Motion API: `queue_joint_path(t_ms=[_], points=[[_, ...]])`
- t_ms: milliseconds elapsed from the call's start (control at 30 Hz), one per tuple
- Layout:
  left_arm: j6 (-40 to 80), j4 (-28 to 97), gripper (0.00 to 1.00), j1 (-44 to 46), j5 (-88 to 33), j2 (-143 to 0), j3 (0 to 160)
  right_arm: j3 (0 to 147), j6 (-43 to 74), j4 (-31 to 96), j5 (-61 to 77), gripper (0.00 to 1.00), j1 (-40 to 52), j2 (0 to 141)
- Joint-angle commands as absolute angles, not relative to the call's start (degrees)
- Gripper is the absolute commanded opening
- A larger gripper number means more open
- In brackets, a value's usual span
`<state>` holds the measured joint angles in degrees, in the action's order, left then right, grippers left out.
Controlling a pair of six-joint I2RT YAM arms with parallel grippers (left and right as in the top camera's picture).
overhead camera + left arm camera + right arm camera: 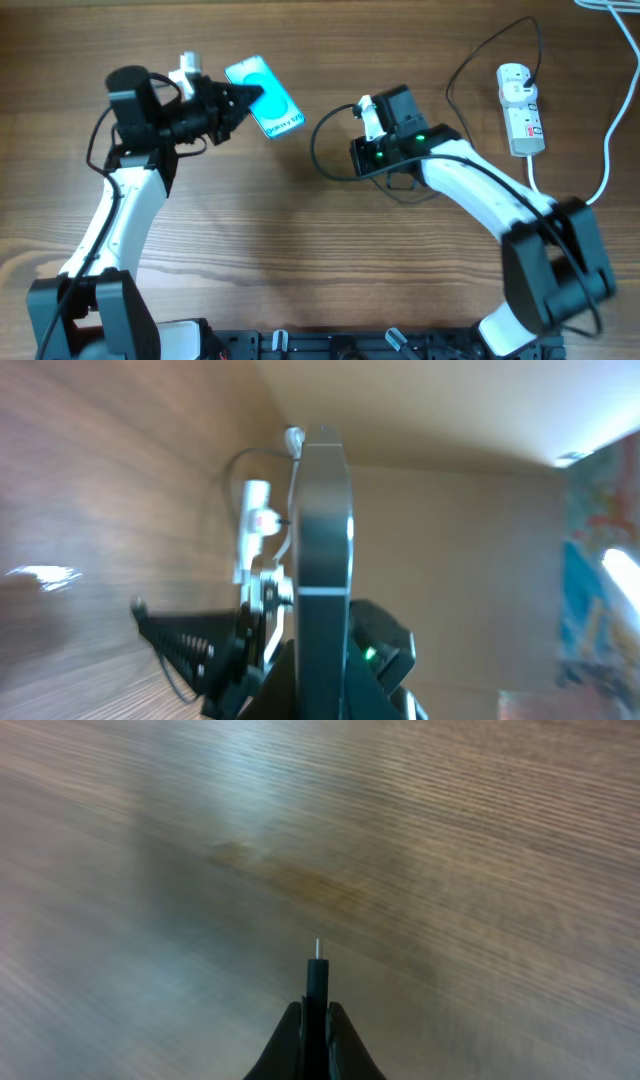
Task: Plug charger to phone and switch on socket
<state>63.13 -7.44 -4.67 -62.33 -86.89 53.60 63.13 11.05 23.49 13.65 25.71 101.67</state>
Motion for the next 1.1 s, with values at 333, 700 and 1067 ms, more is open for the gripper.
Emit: queue_joint_path(t_ms=[333, 700, 1067], points=[[46.7, 4.6, 0.04, -3.1, -47.6, -86.0, 53.9, 63.2, 2.8, 27.3, 0.8, 0.04, 25.4, 106.5], [46.7, 5.4, 0.04, -3.1, -47.7, -86.0, 53.9, 63.2, 1.5, 36.5, 0.7, 0.10, 25.4, 112.7], [46.7, 3.1, 0.04, -3.1, -48.2, -86.0, 53.9, 64.6, 4.1, 42.1, 5.7, 0.04, 25.3, 112.1]])
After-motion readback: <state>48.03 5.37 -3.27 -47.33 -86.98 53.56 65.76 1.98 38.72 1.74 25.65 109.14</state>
